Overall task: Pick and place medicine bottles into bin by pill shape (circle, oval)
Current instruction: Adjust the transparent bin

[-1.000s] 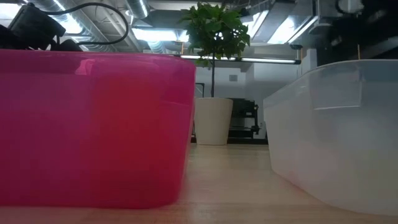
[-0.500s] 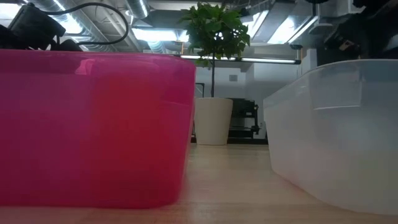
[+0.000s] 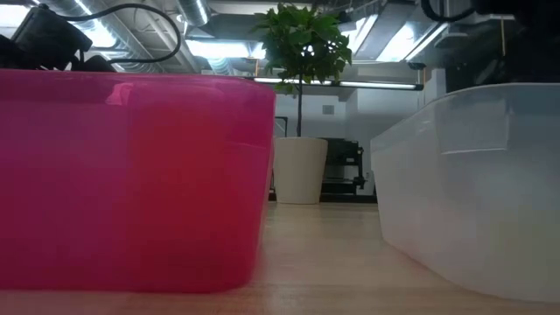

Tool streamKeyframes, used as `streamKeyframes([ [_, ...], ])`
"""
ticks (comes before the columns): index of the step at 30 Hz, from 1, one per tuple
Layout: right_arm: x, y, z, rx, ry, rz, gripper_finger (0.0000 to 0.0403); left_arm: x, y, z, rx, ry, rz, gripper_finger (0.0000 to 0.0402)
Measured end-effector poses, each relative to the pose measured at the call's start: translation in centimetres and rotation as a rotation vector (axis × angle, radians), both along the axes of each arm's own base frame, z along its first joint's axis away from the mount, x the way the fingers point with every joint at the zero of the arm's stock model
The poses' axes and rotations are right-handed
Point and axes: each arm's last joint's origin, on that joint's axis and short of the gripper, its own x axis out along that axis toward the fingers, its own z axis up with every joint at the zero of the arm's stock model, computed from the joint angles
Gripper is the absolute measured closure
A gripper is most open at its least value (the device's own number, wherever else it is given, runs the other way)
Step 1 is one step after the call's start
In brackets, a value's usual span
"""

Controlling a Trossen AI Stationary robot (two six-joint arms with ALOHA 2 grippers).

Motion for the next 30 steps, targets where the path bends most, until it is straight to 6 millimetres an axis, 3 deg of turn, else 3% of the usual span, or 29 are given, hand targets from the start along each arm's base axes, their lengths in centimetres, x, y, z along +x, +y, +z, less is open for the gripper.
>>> streamKeyframes([
  [9, 0.7, 0.8, -2.2, -0.032, 0.089, -0.024, 0.0178, 0.0, 0.0, 0.0, -0.001, 0.000, 0.001, 0.0174],
  [30, 0.5, 0.5, -2.4, -0.104, 0.085, -0.018, 0.0178, 0.0, 0.0, 0.0, -0.002, 0.000, 0.000, 0.0174],
])
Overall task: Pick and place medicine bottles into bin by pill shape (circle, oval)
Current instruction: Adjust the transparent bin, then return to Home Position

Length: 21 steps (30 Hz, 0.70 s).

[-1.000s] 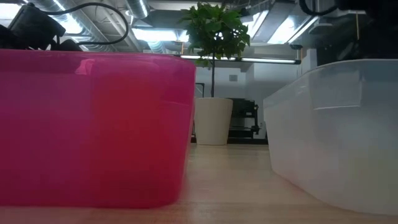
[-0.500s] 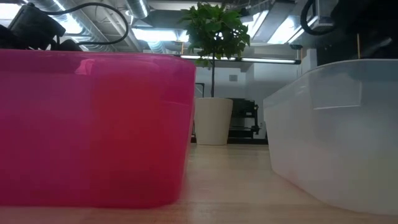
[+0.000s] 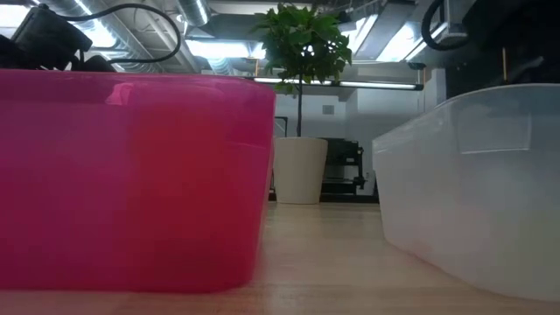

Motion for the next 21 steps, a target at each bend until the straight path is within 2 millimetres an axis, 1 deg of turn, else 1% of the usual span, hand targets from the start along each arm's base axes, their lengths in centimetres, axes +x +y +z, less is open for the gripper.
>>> streamKeyframes([
  [2, 0.1, 0.1, 0.3, 0.003, -0.009, 0.008, 0.0178, 0.0, 0.0, 0.0, 0.000, 0.000, 0.000, 0.0174],
  [4, 0.5, 0.3, 1.0, 0.016, -0.042, 0.043, 0.0178, 0.0, 0.0, 0.0, 0.000, 0.000, 0.000, 0.0174],
  [8, 1.3, 1.1, 3.2, 0.025, -0.149, 0.139, 0.0178, 0.0, 0.0, 0.0, 0.001, 0.000, 0.000, 0.0174],
  [11, 1.5, 1.5, 4.6, -0.021, -0.250, 0.231, 0.0178, 0.0, 0.0, 0.0, 0.001, 0.000, -0.001, 0.0174],
  [14, 0.2, 1.1, 5.7, -0.063, -0.301, 0.360, 0.0178, 0.0, 0.0, 0.0, 0.001, 0.000, -0.001, 0.0174],
  [16, -0.8, 0.6, 6.7, -0.065, -0.355, 0.374, 0.0178, 0.0, 0.0, 0.0, 0.001, 0.000, 0.000, 0.0174],
  [18, -1.9, -0.2, 7.5, -0.090, -0.441, 0.345, 0.0178, 0.0, 0.0, 0.0, 0.002, 0.000, -0.001, 0.0174],
  [21, -3.7, -1.7, 7.7, -0.147, -0.558, 0.238, 0.0178, 0.0, 0.0, 0.0, 0.002, 0.000, -0.001, 0.0174],
])
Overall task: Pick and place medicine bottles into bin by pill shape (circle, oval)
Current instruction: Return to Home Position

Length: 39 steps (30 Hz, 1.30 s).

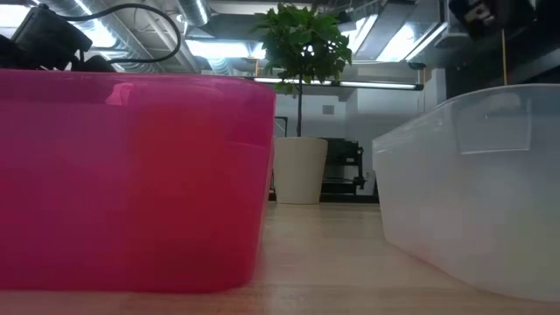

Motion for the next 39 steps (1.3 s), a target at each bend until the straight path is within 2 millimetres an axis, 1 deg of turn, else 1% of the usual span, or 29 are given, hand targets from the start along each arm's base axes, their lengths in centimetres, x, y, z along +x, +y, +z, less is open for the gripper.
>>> streamKeyframes([
  [3, -1.7, -1.6, -0.8, 0.001, -0.141, -0.115, 0.0178, 0.0, 0.0, 0.0, 0.000, 0.001, 0.000, 0.0174],
  [8, -4.5, -4.0, -3.9, 0.025, -0.340, -0.242, 0.0178, 0.0, 0.0, 0.0, 0.000, 0.001, 0.000, 0.0174],
  [12, -6.5, -5.6, -5.8, 0.054, -0.456, -0.317, 0.0178, 0.0, 0.0, 0.0, 0.000, 0.000, 0.000, 0.0174],
  [15, -7.7, -6.8, -6.2, 0.094, -0.565, -0.400, 0.0178, 0.0, 0.0, 0.0, 0.001, -0.004, 0.000, 0.0174],
  [19, -8.8, -8.4, -6.2, 0.087, -0.731, -0.521, 0.0178, 0.0, 0.0, 0.0, 0.001, -0.003, 0.000, 0.0174],
  [22, -9.6, -9.2, -6.5, 0.089, -0.787, -0.558, 0.0178, 0.0, 0.0, 0.0, 0.001, -0.004, 0.000, 0.0174],
  [25, -10.0, -9.7, -7.3, 0.098, -0.814, -0.591, 0.0178, 0.0, 0.0, 0.0, 0.007, -0.004, -0.002, 0.0174],
  [29, -10.2, -10.2, -8.2, 0.109, -0.840, -0.629, 0.0178, 0.0, 0.0, 0.1, 0.009, -0.005, -0.003, 0.0174],
  [33, -10.2, -10.5, -8.3, 0.106, -0.864, -0.656, 0.0178, 0.0, 0.0, 0.1, 0.009, -0.006, -0.003, 0.0174],
  [35, -10.2, -10.7, -8.3, 0.066, -0.874, -0.665, 0.0178, 0.0, 0.0, 0.1, 0.009, -0.006, -0.003, 0.0174],
  [39, -10.2, -11.3, -8.2, -0.022, -0.886, -0.758, 0.0178, 0.0, 0.0, 0.1, 0.009, -0.005, -0.003, 0.0174],
])
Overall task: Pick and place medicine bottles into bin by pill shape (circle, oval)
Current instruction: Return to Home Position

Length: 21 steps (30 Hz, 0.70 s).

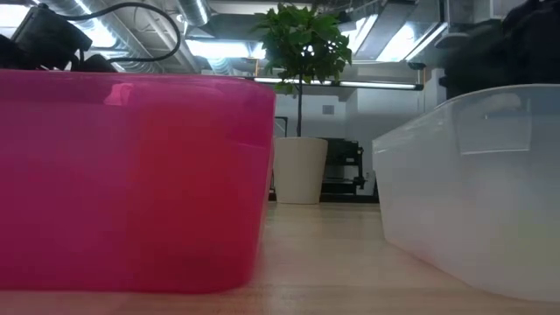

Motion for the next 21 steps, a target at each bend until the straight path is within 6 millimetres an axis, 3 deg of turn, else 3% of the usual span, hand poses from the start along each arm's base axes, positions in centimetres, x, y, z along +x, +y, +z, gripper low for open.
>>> streamKeyframes([
  [9, 0.07, -0.98, -0.47, -0.029, 0.056, -0.109, 0.0178, 0.00, 0.00, 0.00, 0.000, 0.000, 0.000, 0.0174],
  [21, 0.34, -0.08, -0.77, 0.020, 0.074, 0.240, 0.0178, 0.00, 0.00, 0.00, 0.000, 0.000, 0.000, 0.0174],
])
